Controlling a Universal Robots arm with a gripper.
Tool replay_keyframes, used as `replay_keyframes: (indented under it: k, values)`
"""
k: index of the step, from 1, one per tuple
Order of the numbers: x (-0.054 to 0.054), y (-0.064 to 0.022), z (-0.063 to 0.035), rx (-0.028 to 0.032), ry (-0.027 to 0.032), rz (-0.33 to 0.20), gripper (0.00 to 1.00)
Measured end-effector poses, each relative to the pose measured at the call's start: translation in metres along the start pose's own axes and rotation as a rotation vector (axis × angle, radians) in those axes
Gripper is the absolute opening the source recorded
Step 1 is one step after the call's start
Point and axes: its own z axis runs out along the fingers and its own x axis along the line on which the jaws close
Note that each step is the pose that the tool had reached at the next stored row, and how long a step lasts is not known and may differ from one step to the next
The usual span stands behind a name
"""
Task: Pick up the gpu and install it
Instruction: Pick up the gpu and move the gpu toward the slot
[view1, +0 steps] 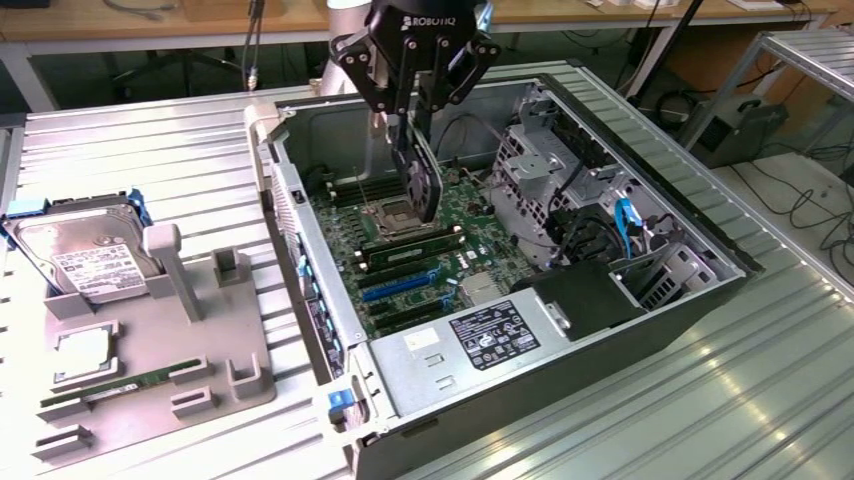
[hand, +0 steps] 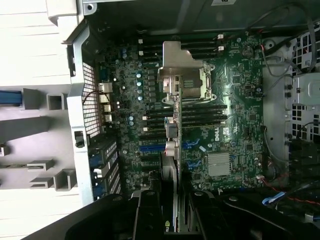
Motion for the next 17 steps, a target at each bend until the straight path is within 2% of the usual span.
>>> replay_keyframes:
  k: [17]
  values:
    - [-0.0077, 0.0006, 0.0013, 0.0017, -0.0001, 0.000, 0.26]
